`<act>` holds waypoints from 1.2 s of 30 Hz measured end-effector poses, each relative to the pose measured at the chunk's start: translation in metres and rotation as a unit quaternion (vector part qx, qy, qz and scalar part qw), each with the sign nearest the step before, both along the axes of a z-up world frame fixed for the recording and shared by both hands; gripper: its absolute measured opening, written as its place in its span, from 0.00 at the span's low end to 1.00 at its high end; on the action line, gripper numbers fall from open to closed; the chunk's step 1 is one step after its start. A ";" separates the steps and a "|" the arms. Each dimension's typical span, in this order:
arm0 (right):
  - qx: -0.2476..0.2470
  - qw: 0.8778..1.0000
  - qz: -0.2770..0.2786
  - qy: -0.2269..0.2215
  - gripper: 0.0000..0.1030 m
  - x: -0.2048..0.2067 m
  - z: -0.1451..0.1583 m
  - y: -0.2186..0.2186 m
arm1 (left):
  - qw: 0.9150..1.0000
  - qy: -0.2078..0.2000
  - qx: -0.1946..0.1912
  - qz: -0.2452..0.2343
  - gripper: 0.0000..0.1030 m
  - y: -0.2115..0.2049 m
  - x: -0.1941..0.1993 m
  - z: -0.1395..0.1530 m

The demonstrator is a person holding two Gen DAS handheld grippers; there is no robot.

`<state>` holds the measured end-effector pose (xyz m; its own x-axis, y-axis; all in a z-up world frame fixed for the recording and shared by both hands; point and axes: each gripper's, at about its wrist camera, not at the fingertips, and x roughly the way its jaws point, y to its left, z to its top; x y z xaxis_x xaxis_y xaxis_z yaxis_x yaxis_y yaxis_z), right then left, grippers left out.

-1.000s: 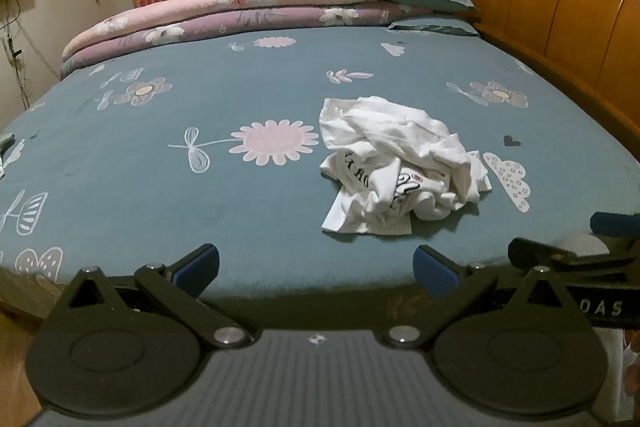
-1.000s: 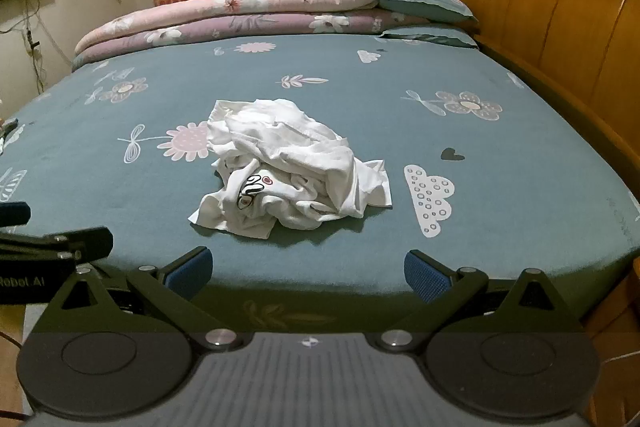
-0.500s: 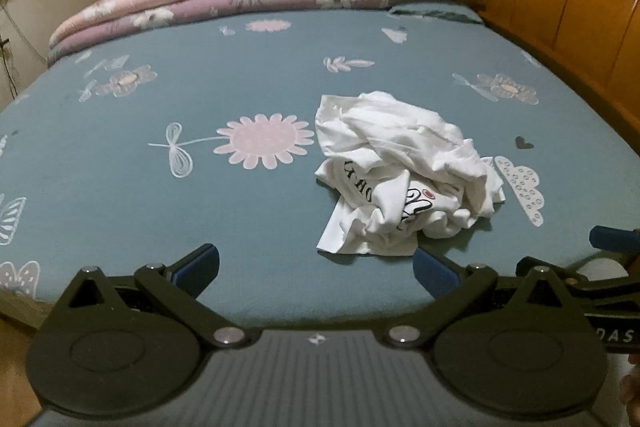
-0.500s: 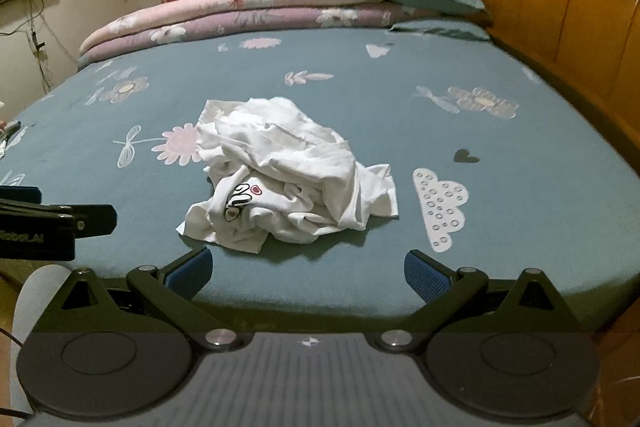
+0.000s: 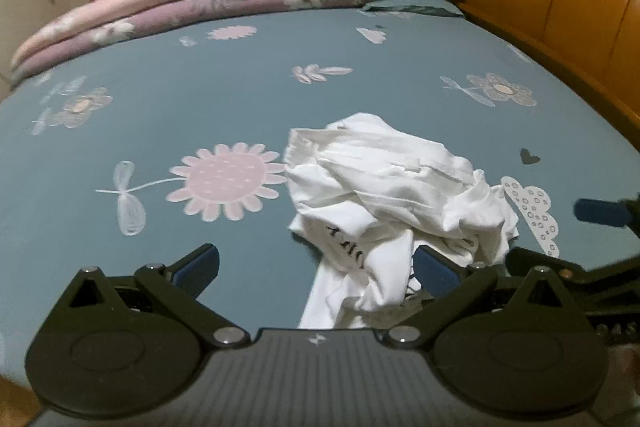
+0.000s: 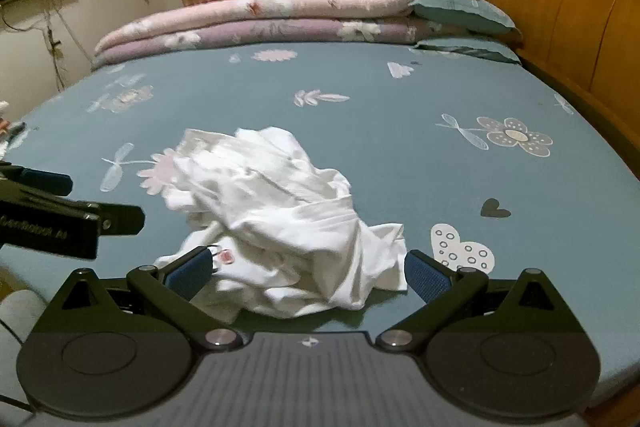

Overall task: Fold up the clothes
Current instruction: 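Grasp the crumpled white T-shirt with the left gripper while the right gripper approaches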

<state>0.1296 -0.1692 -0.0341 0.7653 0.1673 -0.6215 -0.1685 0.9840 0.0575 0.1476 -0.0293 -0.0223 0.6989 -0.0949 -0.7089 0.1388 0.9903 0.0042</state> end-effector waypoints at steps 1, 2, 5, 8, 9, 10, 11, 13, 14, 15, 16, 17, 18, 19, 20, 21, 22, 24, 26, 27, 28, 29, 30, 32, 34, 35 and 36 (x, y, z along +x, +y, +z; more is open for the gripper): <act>-0.004 1.000 0.002 0.004 1.00 0.006 -0.003 0.000 | 1.000 0.004 -0.008 -0.003 0.99 0.001 0.004 -0.004; -0.008 1.000 0.004 0.008 1.00 0.011 -0.007 0.000 | 1.000 0.009 -0.017 -0.005 1.00 0.003 0.008 -0.008; -0.014 1.000 0.006 0.021 1.00 0.027 -0.018 0.001 | 0.999 0.020 -0.039 -0.008 1.00 0.007 0.019 -0.017; -0.019 0.999 0.008 0.034 1.00 0.040 -0.029 0.003 | 0.998 0.032 -0.056 -0.015 0.99 0.011 0.029 -0.025; -0.018 0.999 0.008 0.037 1.00 0.045 -0.032 0.004 | 0.997 0.036 -0.059 -0.024 0.99 0.011 0.032 -0.028; -0.017 0.999 0.008 0.038 1.00 0.049 -0.034 0.004 | 0.997 0.037 -0.060 -0.028 0.99 0.010 0.034 -0.030; -0.014 0.999 0.006 0.038 1.00 0.052 -0.035 0.004 | 0.997 0.037 -0.061 -0.030 0.99 0.009 0.037 -0.033; -0.010 0.999 0.003 0.040 1.00 0.060 -0.038 0.003 | 0.996 0.041 -0.072 -0.038 0.99 0.008 0.042 -0.036; -0.014 0.999 -0.003 0.039 1.00 0.064 -0.039 0.001 | 0.995 0.043 -0.078 -0.043 0.99 0.007 0.045 -0.038; -0.017 0.999 -0.009 0.039 1.00 0.068 -0.040 -0.001 | 0.994 0.046 -0.083 -0.050 0.99 0.004 0.048 -0.041; -0.017 0.999 -0.016 0.038 1.00 0.071 -0.040 -0.005 | 0.994 0.047 -0.083 -0.056 0.99 0.000 0.051 -0.043; -0.017 0.999 -0.023 0.037 1.00 0.073 -0.040 -0.010 | 0.993 0.048 -0.083 -0.063 0.99 -0.004 0.054 -0.044; -0.014 0.999 -0.029 0.037 1.00 0.076 -0.040 -0.015 | 0.993 0.048 -0.081 -0.073 0.99 -0.009 0.056 -0.047; -0.008 0.999 -0.036 0.037 1.00 0.079 -0.040 -0.020 | 0.992 0.048 -0.079 -0.083 0.99 -0.014 0.058 -0.049; -0.005 0.998 -0.043 0.035 1.00 0.082 -0.039 -0.026 | 0.991 0.048 -0.077 -0.094 0.99 -0.019 0.060 -0.051; -0.003 0.998 -0.049 0.033 1.00 0.085 -0.039 -0.031 | 0.991 0.047 -0.079 -0.100 0.99 -0.022 0.062 -0.053; -0.004 0.998 -0.054 0.032 1.00 0.088 -0.038 -0.035 | 0.990 0.046 -0.080 -0.107 0.99 -0.026 0.064 -0.055; 0.000 0.997 -0.066 0.031 1.00 0.093 -0.038 -0.045 | 0.988 0.055 -0.081 -0.117 0.99 -0.032 0.070 -0.062; 0.006 0.997 -0.071 0.033 1.00 0.097 -0.038 -0.053 | 0.988 0.057 -0.077 -0.120 1.00 -0.036 0.073 -0.070; 0.008 0.997 -0.073 0.033 1.00 0.099 -0.039 -0.057 | 0.988 0.057 -0.079 -0.121 1.00 -0.037 0.075 -0.073; 0.011 0.997 -0.072 0.034 1.00 0.100 -0.040 -0.058 | 0.987 0.057 -0.085 -0.121 1.00 -0.036 0.076 -0.075; 0.014 0.997 -0.072 0.035 1.00 0.100 -0.041 -0.060 | 0.987 0.057 -0.090 -0.121 1.00 -0.035 0.075 -0.077; 0.017 0.997 -0.071 0.035 1.00 0.101 -0.042 -0.062 | 0.986 0.057 -0.094 -0.122 1.00 -0.033 0.075 -0.079; 0.021 0.997 -0.066 0.032 1.00 0.100 -0.043 -0.062 | 0.985 0.056 -0.103 -0.123 1.00 -0.031 0.075 -0.083; 0.021 0.998 -0.060 0.028 1.00 0.099 -0.043 -0.061 | 0.986 0.054 -0.098 -0.126 1.00 -0.032 0.074 -0.084; 0.021 0.998 -0.058 0.027 1.00 0.099 -0.043 -0.060 | 0.986 0.052 -0.094 -0.128 1.00 -0.032 0.073 -0.085; 0.021 0.998 -0.057 0.025 1.00 0.099 -0.043 -0.060 | 0.986 0.051 -0.089 -0.130 1.00 -0.033 0.073 -0.086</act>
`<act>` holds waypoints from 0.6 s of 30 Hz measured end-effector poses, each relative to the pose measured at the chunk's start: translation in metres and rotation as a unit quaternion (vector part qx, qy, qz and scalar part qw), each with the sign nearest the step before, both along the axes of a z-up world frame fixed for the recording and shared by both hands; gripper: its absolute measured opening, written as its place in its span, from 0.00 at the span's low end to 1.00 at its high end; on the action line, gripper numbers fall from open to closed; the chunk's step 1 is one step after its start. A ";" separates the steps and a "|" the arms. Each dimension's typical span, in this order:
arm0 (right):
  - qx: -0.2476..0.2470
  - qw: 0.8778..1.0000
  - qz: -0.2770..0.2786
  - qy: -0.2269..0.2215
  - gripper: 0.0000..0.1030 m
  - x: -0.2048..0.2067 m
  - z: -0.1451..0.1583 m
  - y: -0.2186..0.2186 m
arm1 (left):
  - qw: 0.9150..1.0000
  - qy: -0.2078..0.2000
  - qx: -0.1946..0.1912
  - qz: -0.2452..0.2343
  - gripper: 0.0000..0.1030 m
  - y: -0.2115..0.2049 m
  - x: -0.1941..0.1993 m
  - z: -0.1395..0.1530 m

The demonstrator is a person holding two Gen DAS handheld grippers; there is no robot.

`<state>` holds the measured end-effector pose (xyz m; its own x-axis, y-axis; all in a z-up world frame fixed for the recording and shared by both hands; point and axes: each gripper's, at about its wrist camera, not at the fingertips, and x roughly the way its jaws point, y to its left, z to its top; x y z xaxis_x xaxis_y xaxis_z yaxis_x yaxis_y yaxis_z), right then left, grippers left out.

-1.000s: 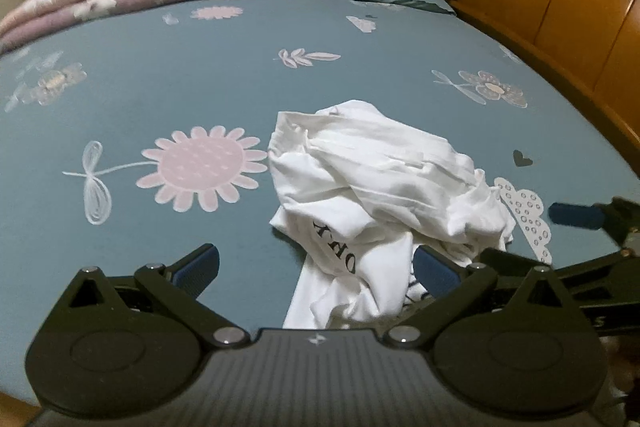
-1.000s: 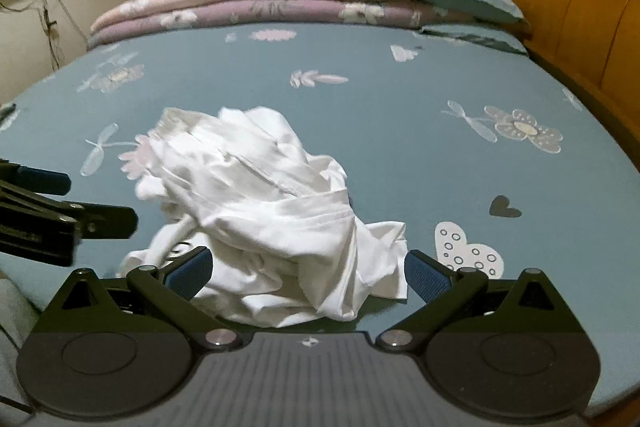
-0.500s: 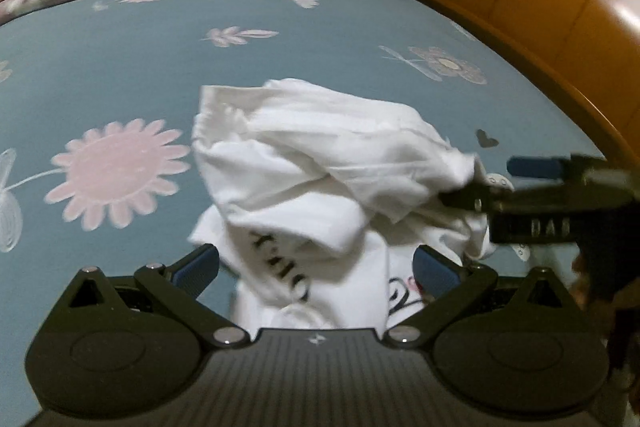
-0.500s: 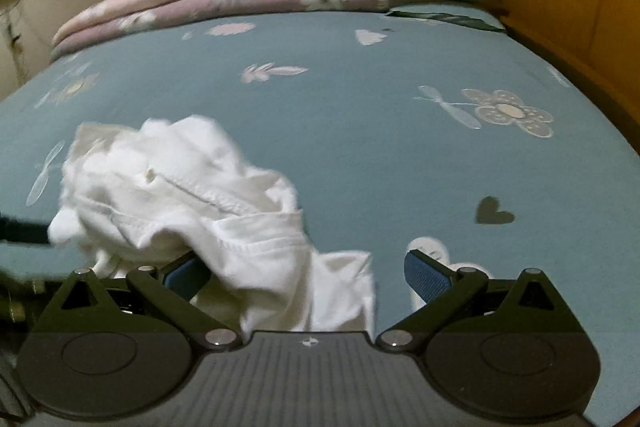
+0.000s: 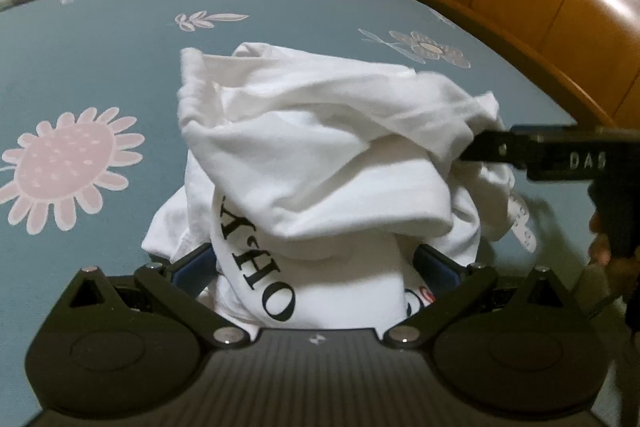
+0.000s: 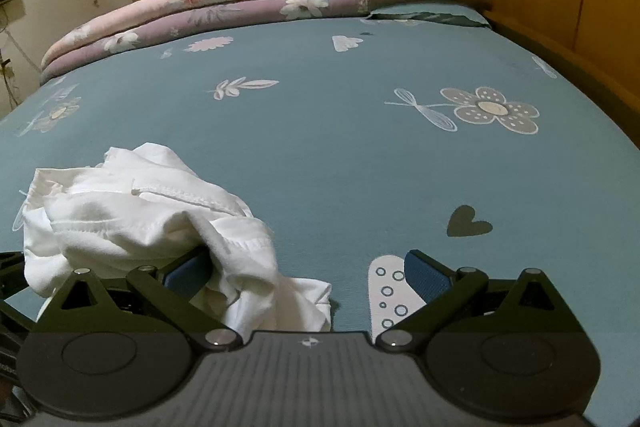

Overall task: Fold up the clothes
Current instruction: 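Grasp the crumpled white T-shirt with the left gripper while the right gripper approaches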

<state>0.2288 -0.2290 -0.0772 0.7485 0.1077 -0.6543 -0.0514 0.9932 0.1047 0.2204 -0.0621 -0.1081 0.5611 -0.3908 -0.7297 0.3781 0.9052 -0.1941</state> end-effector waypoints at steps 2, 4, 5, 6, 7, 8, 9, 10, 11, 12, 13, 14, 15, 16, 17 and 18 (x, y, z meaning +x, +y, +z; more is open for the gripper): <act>0.004 1.000 0.000 0.000 1.00 0.001 0.000 -0.001 | 1.000 0.000 0.006 -0.004 1.00 0.000 0.000 0.000; 0.010 1.000 0.001 0.001 1.00 0.001 0.001 -0.002 | 1.000 0.008 0.006 -0.001 0.99 0.001 0.000 0.009; 0.011 1.000 0.002 0.000 1.00 -0.001 0.002 -0.003 | 1.000 0.007 0.004 0.000 0.99 0.003 -0.002 0.015; 0.011 1.000 0.002 -0.002 1.00 -0.003 0.003 -0.003 | 1.000 0.006 0.003 0.001 0.97 0.005 -0.004 0.021; 0.011 1.000 0.003 -0.005 1.00 -0.006 0.004 -0.003 | 1.000 0.005 0.001 0.002 0.97 0.006 -0.007 0.026; 0.010 1.000 0.001 -0.008 1.00 -0.008 0.005 -0.004 | 1.000 -0.012 -0.004 -0.008 0.97 0.008 -0.013 0.035; 0.010 1.000 -0.005 -0.011 1.00 -0.011 0.006 -0.005 | 0.999 -0.028 -0.009 -0.018 0.97 0.009 -0.019 0.043; 0.014 1.000 -0.005 -0.014 1.00 -0.014 0.007 -0.005 | 0.999 -0.037 -0.014 -0.027 0.97 0.010 -0.024 0.048; 0.019 1.000 -0.005 -0.015 1.00 -0.016 0.008 -0.007 | 0.999 -0.039 -0.018 -0.029 0.97 0.011 -0.024 0.050; 0.024 1.000 -0.005 -0.016 1.00 -0.018 0.008 -0.008 | 0.998 -0.040 -0.021 -0.032 0.97 0.011 -0.024 0.052; 0.029 0.999 -0.006 -0.017 1.00 -0.019 0.009 -0.009 | 0.998 -0.041 -0.024 -0.034 0.97 0.011 -0.025 0.053; 0.033 0.999 -0.006 -0.018 1.00 -0.021 0.009 -0.009 | 0.998 -0.038 -0.032 -0.026 0.97 0.013 -0.021 0.052; 0.036 0.999 -0.006 -0.019 1.00 -0.023 0.010 -0.010 | 0.998 -0.036 -0.040 -0.017 0.94 0.014 -0.017 0.051; 0.038 0.999 -0.006 -0.019 1.00 -0.025 0.011 -0.010 | 0.998 -0.033 -0.048 -0.008 0.91 0.016 -0.014 0.049; 0.038 0.999 -0.005 -0.021 1.00 -0.028 0.013 -0.011 | 0.998 -0.031 -0.055 0.001 0.84 0.017 -0.010 0.048; 0.036 0.999 -0.004 -0.022 1.00 -0.031 0.014 -0.011 | 0.997 -0.036 -0.070 0.006 0.83 0.019 -0.009 0.052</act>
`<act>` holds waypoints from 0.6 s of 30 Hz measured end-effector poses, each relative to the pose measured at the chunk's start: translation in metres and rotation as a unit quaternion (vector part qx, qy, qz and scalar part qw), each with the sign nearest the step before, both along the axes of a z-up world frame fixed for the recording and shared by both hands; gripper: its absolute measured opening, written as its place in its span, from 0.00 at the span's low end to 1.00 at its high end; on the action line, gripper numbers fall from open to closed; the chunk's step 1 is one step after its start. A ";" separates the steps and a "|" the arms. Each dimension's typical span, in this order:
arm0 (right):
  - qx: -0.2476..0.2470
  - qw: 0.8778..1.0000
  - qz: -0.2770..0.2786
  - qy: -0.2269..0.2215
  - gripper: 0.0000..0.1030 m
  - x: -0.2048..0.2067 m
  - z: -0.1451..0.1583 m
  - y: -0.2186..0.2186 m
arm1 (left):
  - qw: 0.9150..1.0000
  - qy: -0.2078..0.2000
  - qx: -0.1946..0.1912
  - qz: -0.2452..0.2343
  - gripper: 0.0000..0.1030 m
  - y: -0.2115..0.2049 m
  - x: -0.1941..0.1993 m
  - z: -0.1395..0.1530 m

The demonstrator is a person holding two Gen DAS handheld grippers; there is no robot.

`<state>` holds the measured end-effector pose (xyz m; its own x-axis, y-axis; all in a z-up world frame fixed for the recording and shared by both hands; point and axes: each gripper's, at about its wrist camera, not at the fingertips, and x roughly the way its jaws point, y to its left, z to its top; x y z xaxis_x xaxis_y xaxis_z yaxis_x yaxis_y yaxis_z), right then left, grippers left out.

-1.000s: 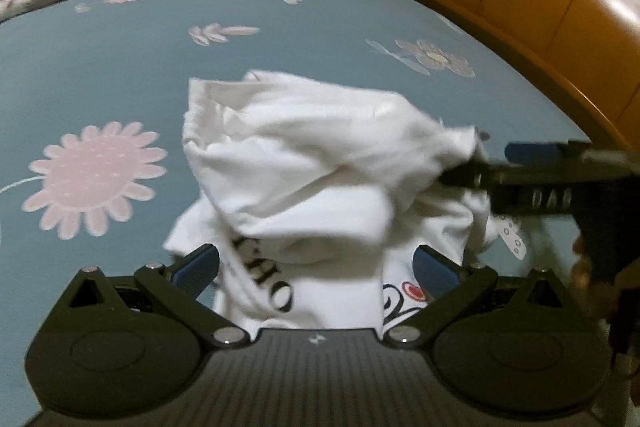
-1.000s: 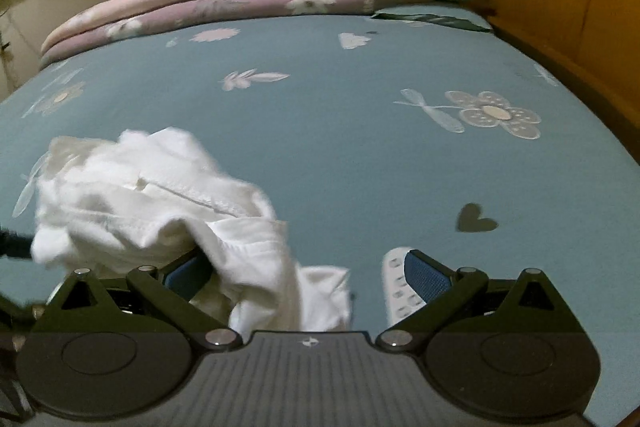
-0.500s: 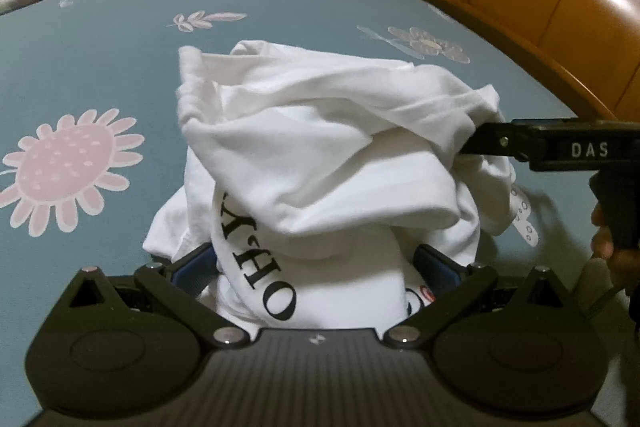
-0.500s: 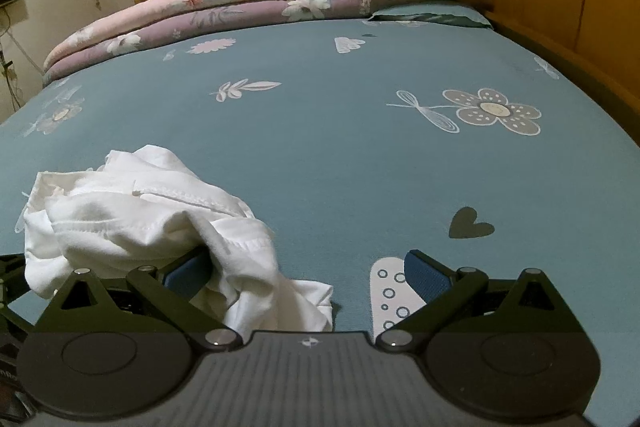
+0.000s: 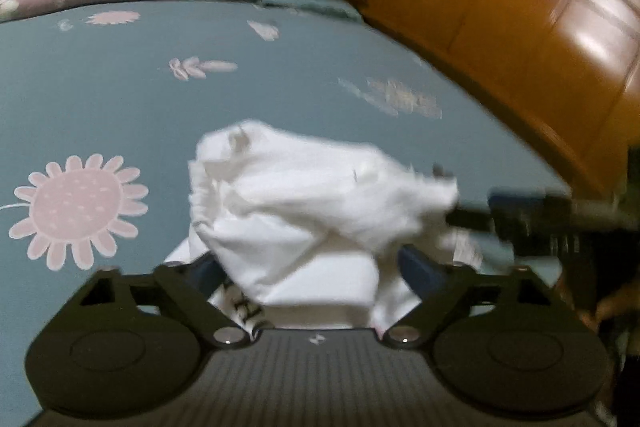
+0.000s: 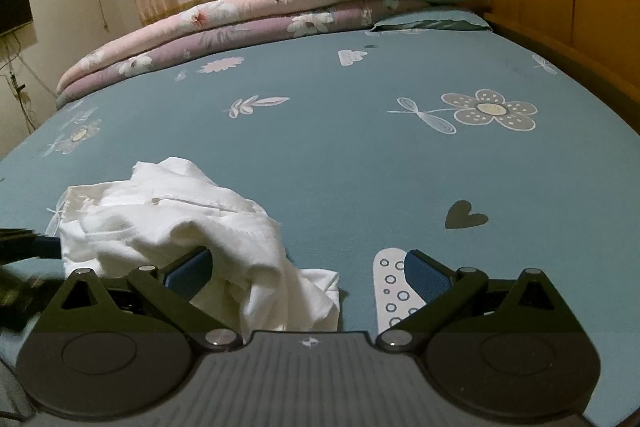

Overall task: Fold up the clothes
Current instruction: 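Grasp the crumpled white T-shirt with the left gripper while the right gripper approaches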

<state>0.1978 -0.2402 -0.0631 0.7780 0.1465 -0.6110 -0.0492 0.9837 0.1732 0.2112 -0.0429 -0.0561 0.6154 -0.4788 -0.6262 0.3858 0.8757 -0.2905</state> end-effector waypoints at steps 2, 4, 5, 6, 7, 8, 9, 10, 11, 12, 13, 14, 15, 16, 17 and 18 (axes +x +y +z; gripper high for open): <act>-0.005 1.000 0.000 -0.006 1.00 -0.006 0.003 -0.002 | 0.999 -0.022 -0.029 -0.005 0.83 0.003 0.004 0.010; -0.007 1.000 -0.003 -0.008 1.00 -0.009 0.004 -0.003 | 0.999 -0.038 -0.025 -0.012 0.82 0.001 0.011 0.019; -0.006 1.000 -0.006 -0.009 1.00 -0.010 0.005 -0.004 | 0.999 -0.043 -0.021 -0.017 0.77 -0.001 0.013 0.021; -0.005 1.000 -0.007 -0.008 1.00 -0.011 0.005 -0.005 | 0.998 -0.049 -0.018 -0.022 0.75 -0.003 0.015 0.023; -0.003 1.000 -0.008 -0.007 1.00 -0.011 0.005 -0.005 | 0.998 -0.055 -0.014 -0.026 0.75 -0.006 0.017 0.025; 0.000 1.000 -0.009 -0.005 1.00 -0.011 0.004 -0.005 | 0.998 -0.056 -0.014 -0.033 0.74 -0.005 0.014 0.024; 0.002 1.000 -0.009 -0.004 1.00 -0.011 0.004 -0.005 | 0.997 -0.058 -0.013 -0.039 0.74 -0.004 0.012 0.023; 0.003 1.000 -0.008 -0.005 1.00 -0.012 0.005 -0.005 | 0.997 -0.059 -0.013 -0.045 0.74 -0.004 0.010 0.021; 0.002 1.000 -0.006 -0.006 1.00 -0.013 0.005 -0.004 | 0.997 -0.060 -0.012 -0.051 0.74 -0.003 0.007 0.020; 0.000 1.000 -0.004 -0.006 1.00 -0.014 0.005 -0.004 | 0.996 -0.061 -0.018 -0.056 0.74 -0.001 0.002 0.018; -0.001 1.000 -0.002 -0.007 1.00 -0.014 0.005 -0.003 | 0.996 -0.062 -0.024 -0.061 0.74 0.002 -0.002 0.016; 0.000 1.000 -0.001 -0.007 1.00 -0.014 0.004 -0.003 | 0.996 -0.064 -0.029 -0.063 0.74 0.005 -0.008 0.014; 0.001 1.000 0.000 -0.006 1.00 -0.014 0.004 -0.002 | 0.996 -0.066 -0.028 -0.061 0.76 0.006 -0.011 0.012; 0.003 1.000 0.002 -0.004 1.00 -0.014 0.003 -0.002 | 0.995 -0.068 -0.027 -0.060 0.76 0.007 -0.013 0.010; 0.005 1.000 0.003 -0.004 1.00 -0.015 0.003 -0.001 | 0.996 -0.067 -0.018 -0.057 0.76 0.006 -0.013 0.007; 0.005 1.000 0.005 -0.004 1.00 -0.016 0.003 0.000 | 0.996 -0.064 -0.011 -0.055 0.76 0.006 -0.011 0.005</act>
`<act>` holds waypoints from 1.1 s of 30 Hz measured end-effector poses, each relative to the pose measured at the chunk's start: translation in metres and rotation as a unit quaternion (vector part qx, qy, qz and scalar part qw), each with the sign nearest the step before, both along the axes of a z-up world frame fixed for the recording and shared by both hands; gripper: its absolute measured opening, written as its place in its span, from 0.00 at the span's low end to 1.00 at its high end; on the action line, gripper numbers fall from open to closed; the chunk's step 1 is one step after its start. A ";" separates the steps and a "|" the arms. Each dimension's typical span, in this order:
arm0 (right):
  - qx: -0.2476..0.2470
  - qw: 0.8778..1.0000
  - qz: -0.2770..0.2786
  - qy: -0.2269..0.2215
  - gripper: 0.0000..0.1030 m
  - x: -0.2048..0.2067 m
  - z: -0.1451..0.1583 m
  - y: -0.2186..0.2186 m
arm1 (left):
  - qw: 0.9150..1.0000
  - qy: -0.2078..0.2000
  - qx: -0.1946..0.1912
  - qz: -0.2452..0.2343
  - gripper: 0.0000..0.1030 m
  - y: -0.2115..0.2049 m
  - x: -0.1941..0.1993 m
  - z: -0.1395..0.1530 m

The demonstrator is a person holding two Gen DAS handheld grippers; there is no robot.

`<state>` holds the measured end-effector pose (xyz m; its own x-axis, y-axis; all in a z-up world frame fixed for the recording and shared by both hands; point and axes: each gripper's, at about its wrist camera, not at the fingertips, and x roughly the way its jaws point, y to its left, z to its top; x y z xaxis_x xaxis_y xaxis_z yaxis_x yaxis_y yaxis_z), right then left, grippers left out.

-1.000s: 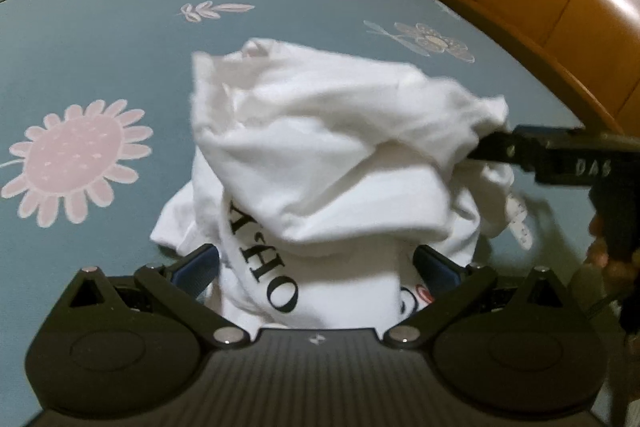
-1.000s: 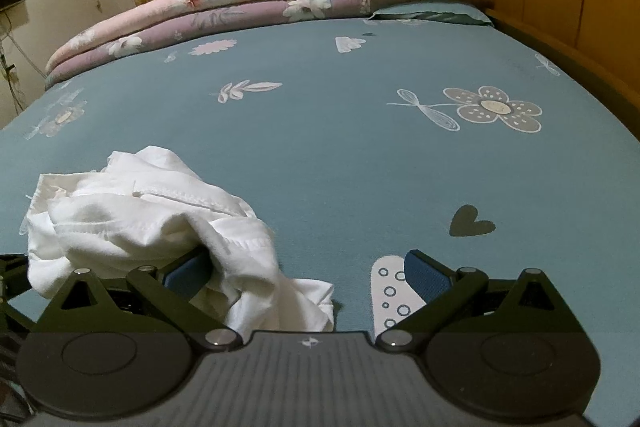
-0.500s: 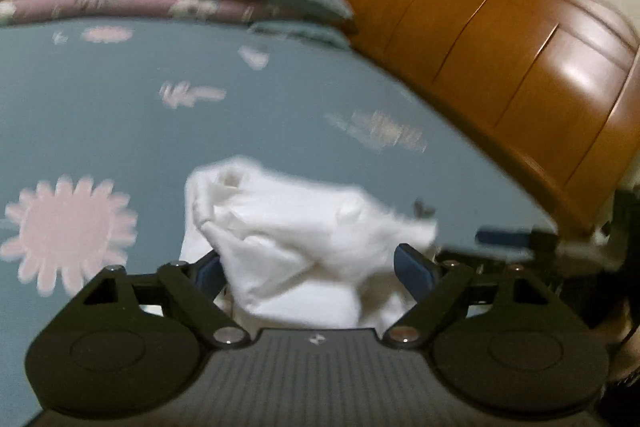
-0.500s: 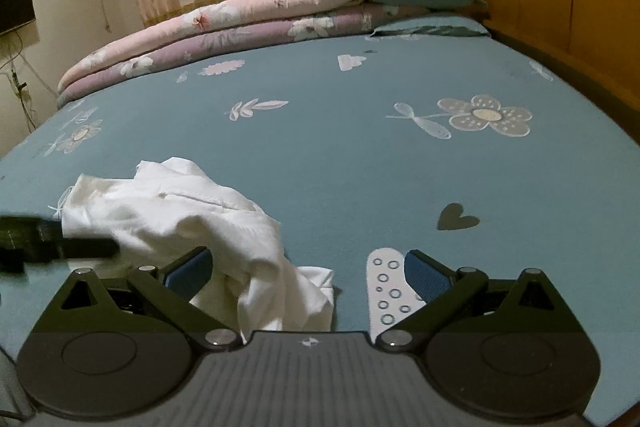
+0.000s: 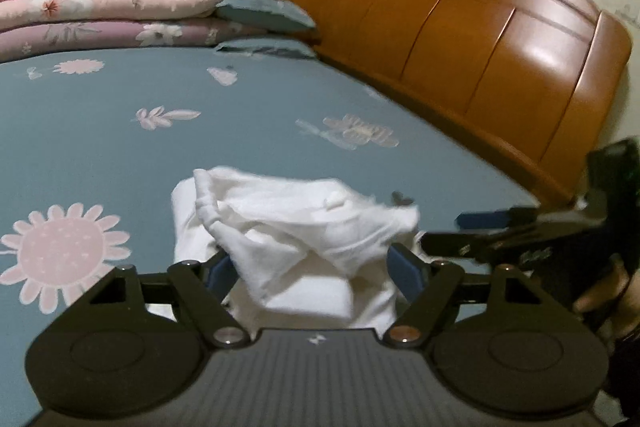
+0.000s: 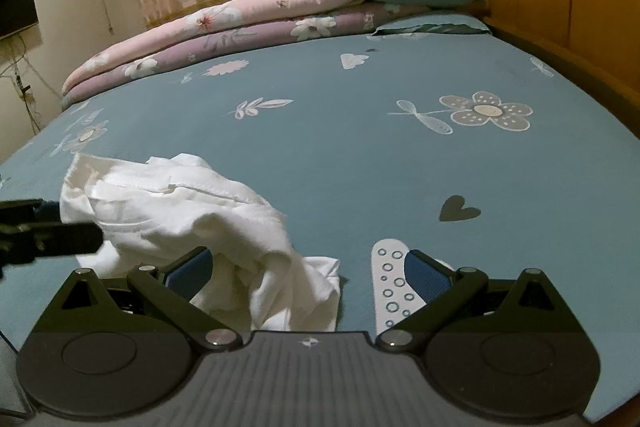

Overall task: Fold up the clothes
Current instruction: 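Grasp the crumpled white T-shirt with the left gripper while the right gripper approaches, then lift the T-shirt with the left gripper while the right gripper grasps another edge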

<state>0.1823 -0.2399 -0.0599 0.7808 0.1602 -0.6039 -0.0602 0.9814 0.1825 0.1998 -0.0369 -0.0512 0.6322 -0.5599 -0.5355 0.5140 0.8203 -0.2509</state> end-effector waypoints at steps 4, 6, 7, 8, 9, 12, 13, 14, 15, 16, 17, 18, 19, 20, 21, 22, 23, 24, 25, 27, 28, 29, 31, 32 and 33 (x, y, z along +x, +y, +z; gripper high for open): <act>-0.007 1.000 0.013 -0.007 1.00 -0.006 0.003 0.003 | 0.999 0.013 -0.028 0.020 0.74 0.016 0.002 -0.005; -0.012 1.000 0.020 -0.012 1.00 -0.010 0.004 0.004 | 0.997 0.025 -0.066 0.024 0.71 0.029 0.003 -0.004; -0.014 1.000 0.022 -0.014 1.00 -0.011 0.005 0.004 | 0.996 0.032 -0.081 0.026 0.66 0.034 0.005 -0.005; -0.015 1.000 0.024 -0.013 1.00 -0.012 0.005 0.005 | 0.995 0.038 -0.087 0.027 0.51 0.035 0.008 -0.007; -0.015 1.000 0.025 -0.011 0.99 -0.011 0.005 0.005 | 0.995 0.047 -0.084 0.028 0.41 0.035 0.011 -0.010; -0.016 0.999 0.027 -0.008 0.97 -0.012 0.005 0.008 | 0.996 0.045 -0.070 0.026 0.26 0.033 0.012 -0.016; -0.016 0.999 0.029 -0.007 0.96 -0.012 0.005 0.009 | 0.997 0.044 -0.063 0.029 0.22 0.032 0.011 -0.017; -0.017 0.999 0.030 -0.007 0.96 -0.013 0.005 0.010 | 0.997 0.044 -0.055 0.032 0.14 0.032 0.011 -0.018; -0.018 0.999 0.032 -0.006 0.95 -0.014 0.006 0.011 | 0.997 0.040 -0.049 0.038 0.08 0.033 0.010 -0.018; -0.020 0.999 0.033 -0.005 0.94 -0.014 0.006 0.012 | 0.997 0.036 -0.043 0.043 0.07 0.034 0.008 -0.018; -0.022 0.999 0.034 -0.004 0.91 -0.013 0.005 0.012 | 0.998 0.027 -0.035 0.052 0.06 0.036 0.008 -0.015; -0.024 0.999 0.036 -0.001 0.89 -0.013 0.005 0.011 | 0.998 0.018 -0.027 0.061 0.06 0.038 0.008 -0.011; -0.024 0.999 0.037 0.001 0.89 -0.012 0.004 0.011 | 0.997 0.009 -0.020 0.070 0.06 0.040 0.008 -0.008; -0.024 0.999 0.038 0.003 0.87 -0.012 0.004 0.010 | 0.997 0.005 -0.018 0.076 0.06 0.043 0.010 -0.004; -0.021 0.999 0.039 0.003 0.85 -0.011 0.003 0.010 | 0.996 -0.001 -0.013 0.085 0.06 0.046 0.013 0.001; -0.017 0.999 0.043 0.004 0.84 -0.011 0.003 0.009 | 0.995 -0.008 -0.008 0.094 0.06 0.048 0.015 0.005; -0.013 0.999 0.047 0.003 0.84 -0.011 0.003 0.009 | 0.995 -0.011 0.000 0.101 0.06 0.052 0.018 0.008; -0.009 0.999 0.051 0.002 0.84 -0.011 0.003 0.009 | 0.994 -0.013 0.009 0.108 0.06 0.055 0.022 0.010; -0.005 0.998 0.057 -0.001 0.84 -0.012 0.003 0.009 | 0.993 -0.016 0.017 0.115 0.06 0.058 0.025 0.013; -0.001 0.997 0.070 -0.013 0.84 -0.013 0.005 0.011 | 0.991 -0.022 0.033 0.129 0.06 0.065 0.032 0.019; 0.001 0.997 0.078 -0.020 0.84 -0.013 0.006 0.012 | 0.989 -0.024 0.046 0.140 0.06 0.068 0.035 0.019; 0.003 0.996 0.086 -0.028 0.84 -0.014 0.007 0.013 | 0.987 -0.025 0.059 0.150 0.06 0.072 0.037 0.019; 0.005 0.994 0.103 -0.043 0.84 -0.016 0.010 0.016 | 0.982 -0.018 0.071 0.173 0.06 0.083 0.043 0.015; 0.003 0.992 0.115 -0.049 0.84 -0.015 0.010 0.018 | 0.980 -0.011 0.071 0.185 0.06 0.089 0.047 0.013; 0.001 0.991 0.126 -0.054 0.84 -0.015 0.011 0.020 | 0.978 -0.002 0.071 0.195 0.06 0.095 0.049 0.009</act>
<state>0.1673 -0.2199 -0.0488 0.7753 0.3598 -0.5191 -0.3231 0.9321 0.1636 0.2486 0.0584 -0.0424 0.7851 -0.1967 -0.5873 0.1561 0.9805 -0.1196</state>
